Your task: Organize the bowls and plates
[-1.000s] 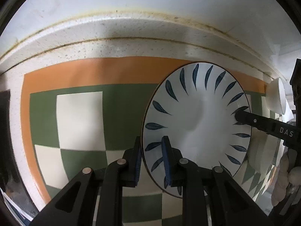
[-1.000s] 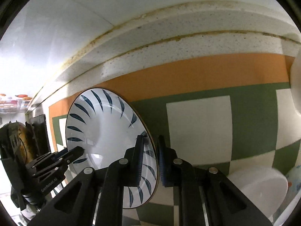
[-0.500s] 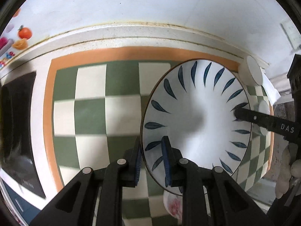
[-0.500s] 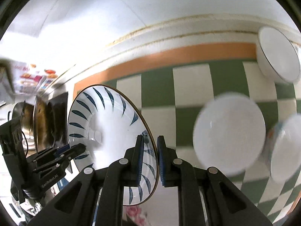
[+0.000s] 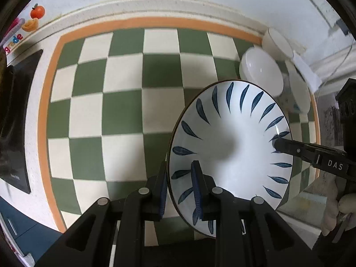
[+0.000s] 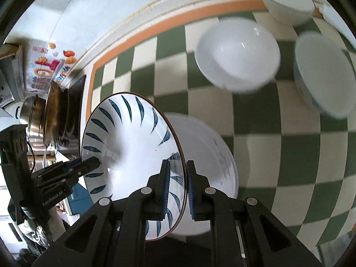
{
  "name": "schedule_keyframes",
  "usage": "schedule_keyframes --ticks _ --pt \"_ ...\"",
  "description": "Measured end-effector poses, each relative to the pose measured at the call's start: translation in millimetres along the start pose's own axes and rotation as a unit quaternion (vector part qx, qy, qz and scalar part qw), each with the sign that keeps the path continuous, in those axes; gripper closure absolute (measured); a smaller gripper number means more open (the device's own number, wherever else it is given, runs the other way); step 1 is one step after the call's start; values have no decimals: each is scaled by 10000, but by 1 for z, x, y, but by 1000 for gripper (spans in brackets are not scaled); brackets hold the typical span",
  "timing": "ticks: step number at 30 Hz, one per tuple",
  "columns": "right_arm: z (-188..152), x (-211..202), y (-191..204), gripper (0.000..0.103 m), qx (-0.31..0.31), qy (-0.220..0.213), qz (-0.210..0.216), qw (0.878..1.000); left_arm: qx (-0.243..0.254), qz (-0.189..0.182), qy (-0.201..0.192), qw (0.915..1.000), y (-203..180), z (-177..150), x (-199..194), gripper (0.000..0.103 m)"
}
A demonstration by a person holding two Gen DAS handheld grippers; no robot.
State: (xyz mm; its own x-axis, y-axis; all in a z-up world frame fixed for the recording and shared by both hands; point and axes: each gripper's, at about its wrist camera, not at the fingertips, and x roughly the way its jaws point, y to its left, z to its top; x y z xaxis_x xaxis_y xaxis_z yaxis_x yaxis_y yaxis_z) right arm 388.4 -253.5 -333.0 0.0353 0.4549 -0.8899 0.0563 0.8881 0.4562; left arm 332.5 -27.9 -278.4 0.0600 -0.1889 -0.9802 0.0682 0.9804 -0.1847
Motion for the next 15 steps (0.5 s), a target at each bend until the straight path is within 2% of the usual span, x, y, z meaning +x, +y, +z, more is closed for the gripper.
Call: schedule_keyframes --ticks 6,15 --pt "-24 18 -26 87 103 153 -24 9998 -9 76 165 9998 -9 -9 27 85" --pt "-27 41 -44 87 147 204 -204 9995 5 199 356 9992 -15 -8 55 85"
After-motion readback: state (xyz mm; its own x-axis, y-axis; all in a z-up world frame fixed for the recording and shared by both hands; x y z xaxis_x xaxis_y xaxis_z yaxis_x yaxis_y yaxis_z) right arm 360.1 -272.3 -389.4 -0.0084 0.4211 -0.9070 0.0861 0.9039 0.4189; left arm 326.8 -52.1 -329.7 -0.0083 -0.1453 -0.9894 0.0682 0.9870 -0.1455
